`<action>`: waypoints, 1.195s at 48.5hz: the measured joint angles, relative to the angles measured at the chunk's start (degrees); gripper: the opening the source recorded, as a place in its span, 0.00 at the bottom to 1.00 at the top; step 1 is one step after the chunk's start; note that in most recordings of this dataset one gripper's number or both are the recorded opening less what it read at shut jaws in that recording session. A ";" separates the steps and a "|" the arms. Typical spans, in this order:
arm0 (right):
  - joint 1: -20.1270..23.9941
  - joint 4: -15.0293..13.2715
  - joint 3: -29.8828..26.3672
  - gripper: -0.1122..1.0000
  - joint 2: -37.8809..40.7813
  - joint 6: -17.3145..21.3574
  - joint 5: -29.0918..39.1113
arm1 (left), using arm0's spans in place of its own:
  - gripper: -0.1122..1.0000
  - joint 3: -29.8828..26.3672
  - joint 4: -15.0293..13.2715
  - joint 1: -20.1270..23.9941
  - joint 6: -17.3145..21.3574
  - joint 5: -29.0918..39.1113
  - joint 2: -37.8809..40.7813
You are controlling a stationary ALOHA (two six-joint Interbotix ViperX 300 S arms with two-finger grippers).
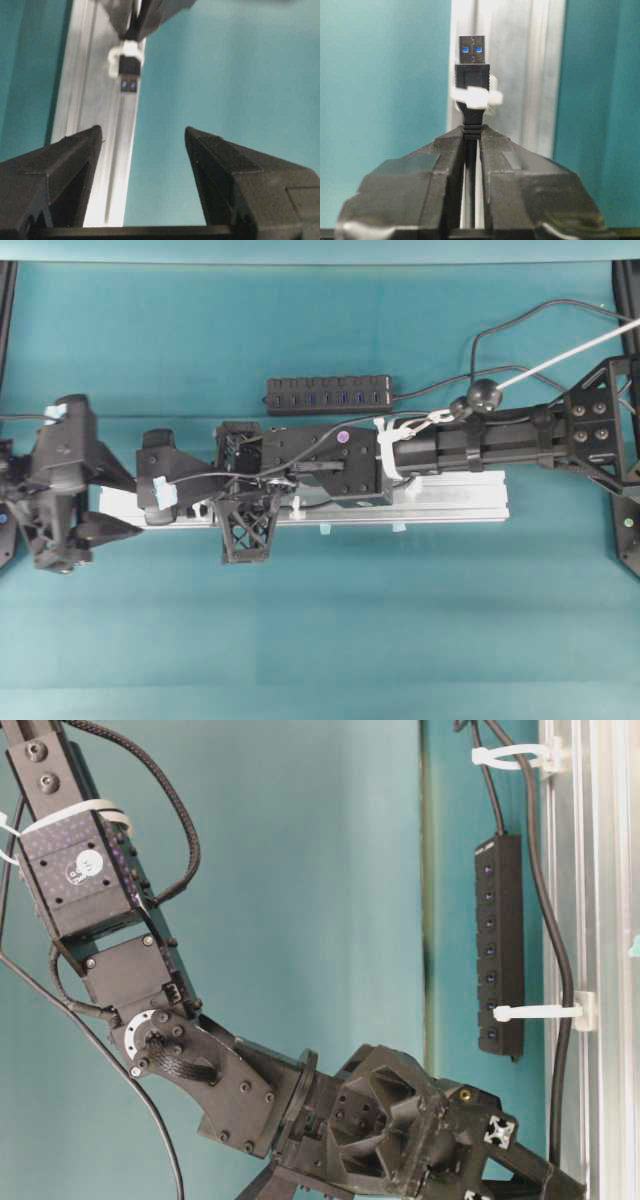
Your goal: Pass the USB cable through three rings with both arms.
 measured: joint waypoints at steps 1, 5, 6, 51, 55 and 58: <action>0.00 0.09 0.00 0.04 0.00 0.00 0.00 | 0.75 0.35 0.09 0.00 0.00 0.00 -0.44; -0.09 0.35 0.00 0.04 -0.09 0.00 -0.09 | 0.75 1.76 0.09 0.09 0.00 -0.09 -1.67; 0.00 0.35 -0.09 0.04 0.00 0.00 -0.09 | 0.75 2.11 0.00 0.09 0.00 -0.18 -2.02; -0.53 3.16 0.00 0.04 0.00 0.09 -2.90 | 0.74 5.01 0.09 0.97 0.97 -20.74 9.84; -0.62 3.43 0.00 0.04 0.00 0.00 -2.90 | 0.74 5.01 0.00 1.14 1.23 -21.80 11.16; -0.53 3.52 -0.09 0.04 0.00 0.09 -2.81 | 0.74 5.01 0.00 1.41 1.76 -22.76 11.87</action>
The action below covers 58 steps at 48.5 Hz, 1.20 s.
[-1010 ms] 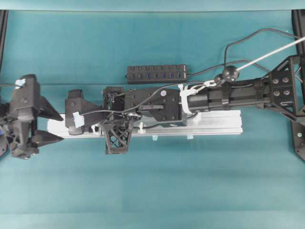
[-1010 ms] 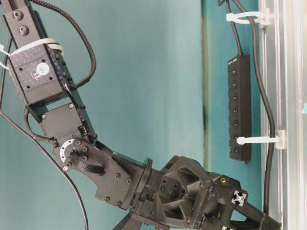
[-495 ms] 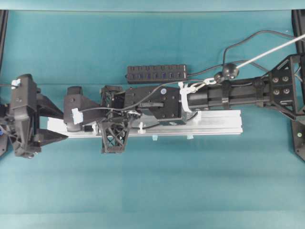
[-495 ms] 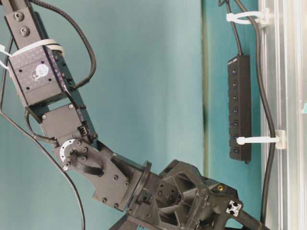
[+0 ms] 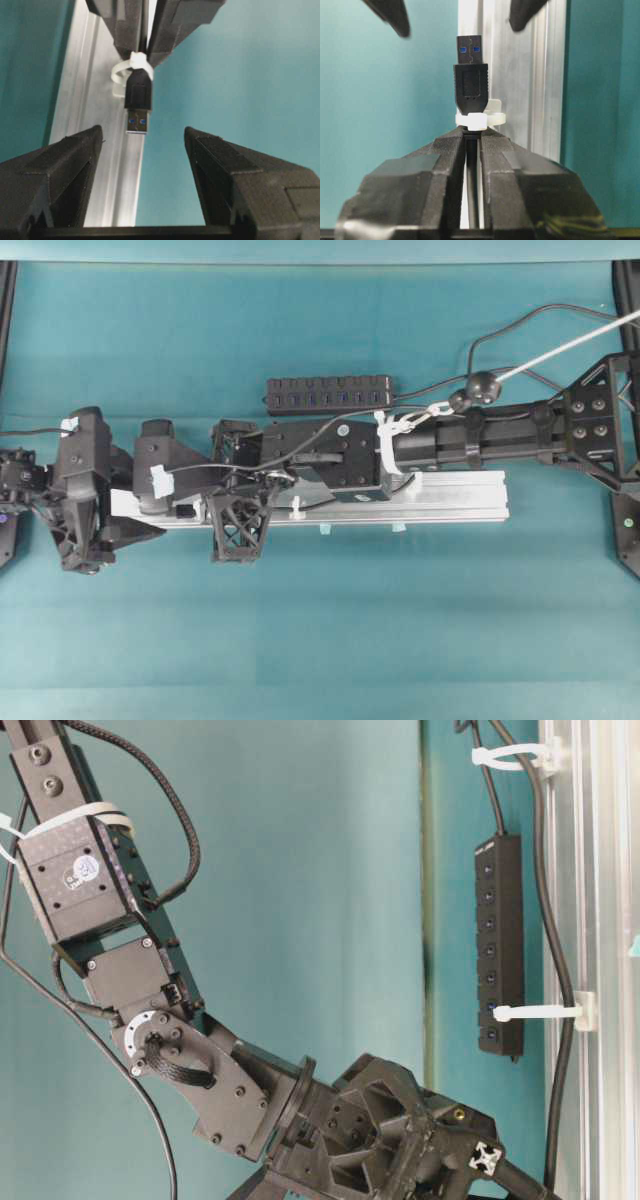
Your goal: Pass the USB cable through three rings with both arms.
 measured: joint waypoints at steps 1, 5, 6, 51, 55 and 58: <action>0.00 0.00 0.00 0.04 0.00 0.00 -0.09 | 0.74 -0.09 0.09 0.09 0.18 -0.35 0.26; 0.00 0.00 0.00 0.04 0.00 -0.09 -0.09 | 0.74 -0.35 0.09 0.44 0.97 -1.85 1.58; 0.00 0.00 0.00 0.04 0.00 0.00 -0.09 | 0.74 -0.44 0.00 0.62 1.05 -2.11 1.85; 0.00 0.09 0.97 0.04 -0.09 -0.09 -0.09 | 0.74 -2.37 0.09 1.05 2.02 -10.46 13.62; 0.00 0.00 0.97 0.04 0.00 0.00 -0.09 | 0.72 -2.29 0.09 1.05 1.67 -10.37 13.54; 0.00 0.09 0.97 0.04 -0.09 0.00 -0.35 | 0.69 -2.11 0.09 0.97 1.49 -10.37 13.45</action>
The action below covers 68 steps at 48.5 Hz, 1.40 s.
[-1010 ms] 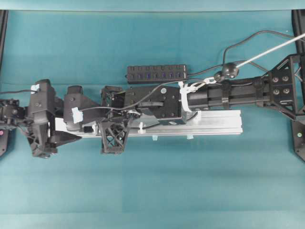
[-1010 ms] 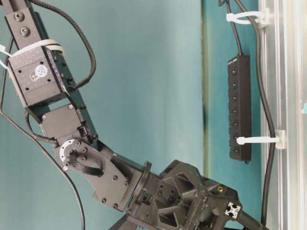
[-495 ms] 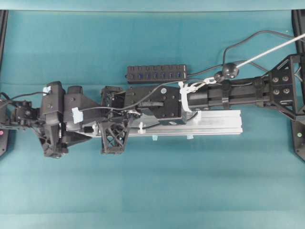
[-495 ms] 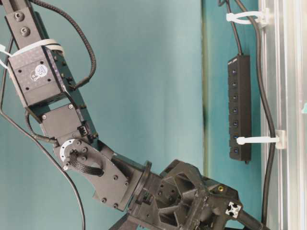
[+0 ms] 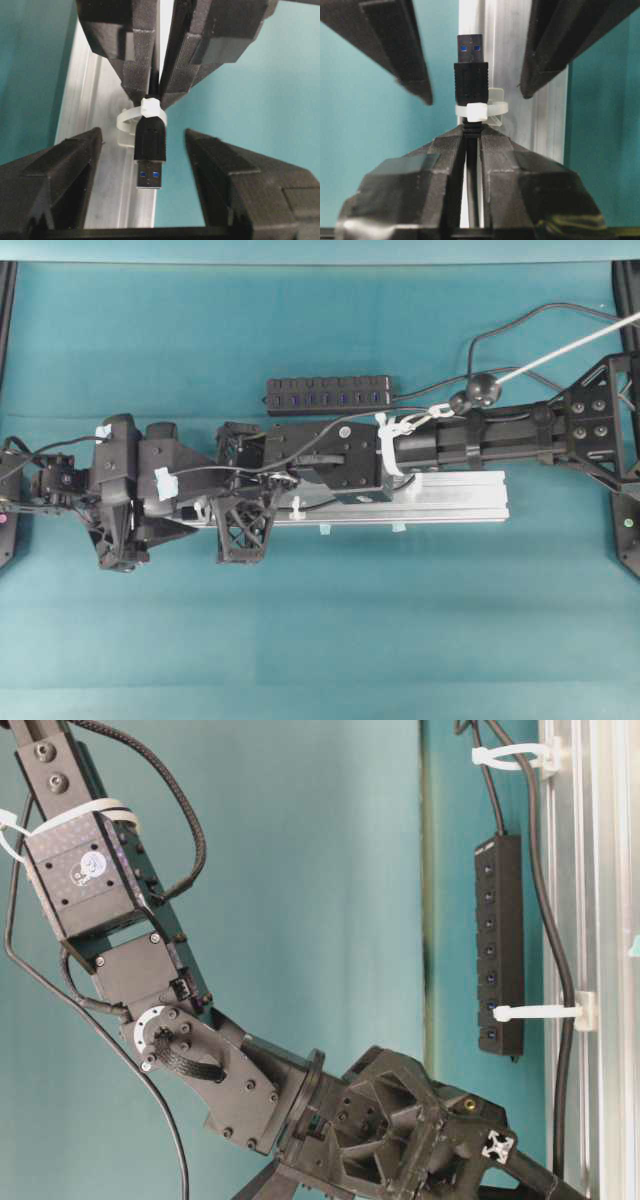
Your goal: Pass the USB cable through three rings with both arms.
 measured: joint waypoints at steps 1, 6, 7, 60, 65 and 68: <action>-0.09 0.00 -0.09 0.04 0.09 -0.09 -0.18 | 0.68 0.09 0.00 0.09 0.00 0.00 0.00; 0.00 0.00 0.00 0.04 0.00 0.00 -0.70 | 0.64 0.35 0.00 0.09 -0.18 0.09 -0.88; 0.00 0.00 -0.09 0.04 0.00 -0.09 -0.70 | 0.63 0.53 0.00 0.09 -0.26 0.09 -1.23; -0.09 0.09 -0.09 0.04 -0.18 2.37 -3.78 | 0.60 3.52 0.00 0.18 0.18 -2.02 -5.62; -0.09 0.09 0.00 0.04 -0.09 2.37 -3.78 | 0.59 3.69 0.00 0.18 0.26 -2.02 -5.54; -0.09 0.09 -0.09 0.04 -0.18 2.46 -3.78 | 0.56 3.69 -0.09 0.18 0.26 -2.02 -5.27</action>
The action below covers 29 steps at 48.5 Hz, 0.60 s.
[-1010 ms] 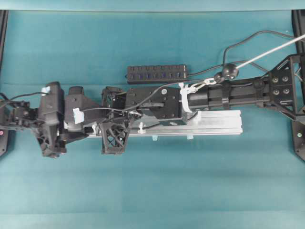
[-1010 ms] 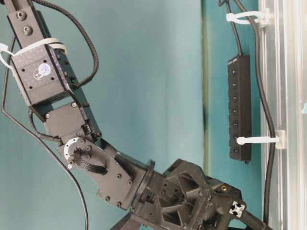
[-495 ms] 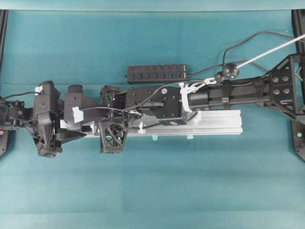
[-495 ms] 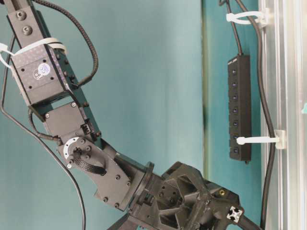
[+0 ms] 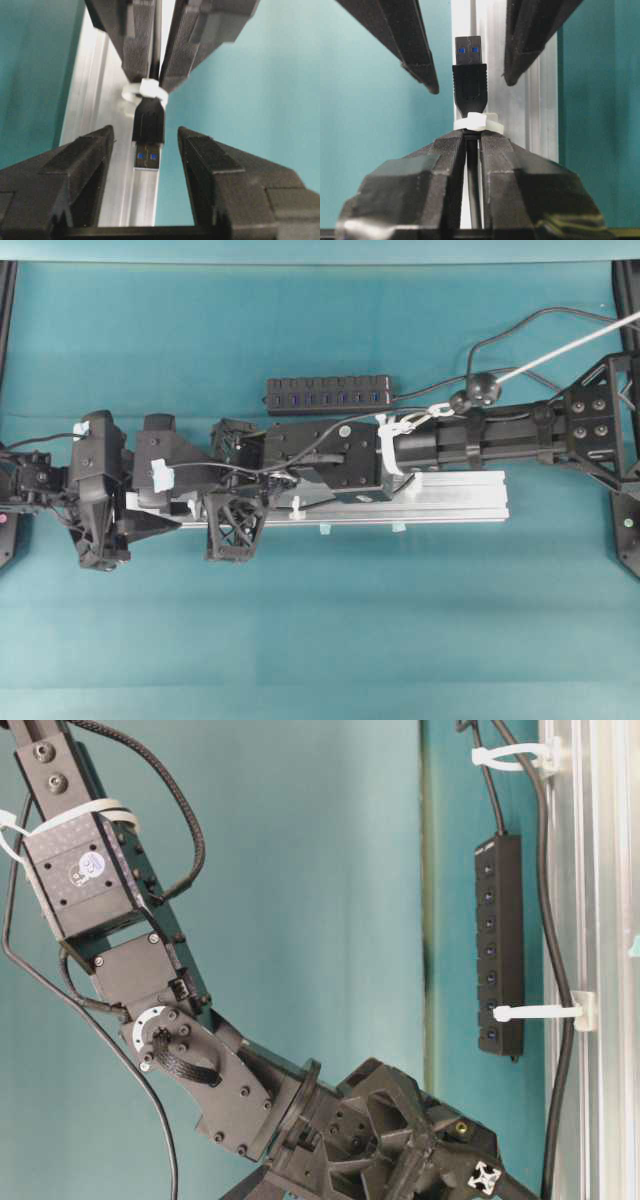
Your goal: Pass the USB cable through three rings with both arms.
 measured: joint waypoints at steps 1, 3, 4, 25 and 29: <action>0.00 -0.09 0.09 0.04 0.00 0.00 0.00 | 0.55 0.00 0.09 0.09 0.00 0.00 0.09; 0.00 0.00 0.09 0.04 0.00 0.00 0.00 | 0.51 -0.09 0.09 0.00 0.26 0.00 0.26; 0.00 -0.09 0.09 0.04 0.09 0.00 0.00 | 0.49 -0.09 0.00 0.00 0.35 0.00 0.44; 0.00 -0.09 1.58 0.04 -0.70 0.00 -0.18 | 0.30 -2.02 0.09 -0.09 4.04 -0.44 2.99; 0.00 0.00 1.58 0.04 -0.70 0.00 -0.18 | 0.30 -2.11 0.00 -0.18 4.13 -0.62 3.08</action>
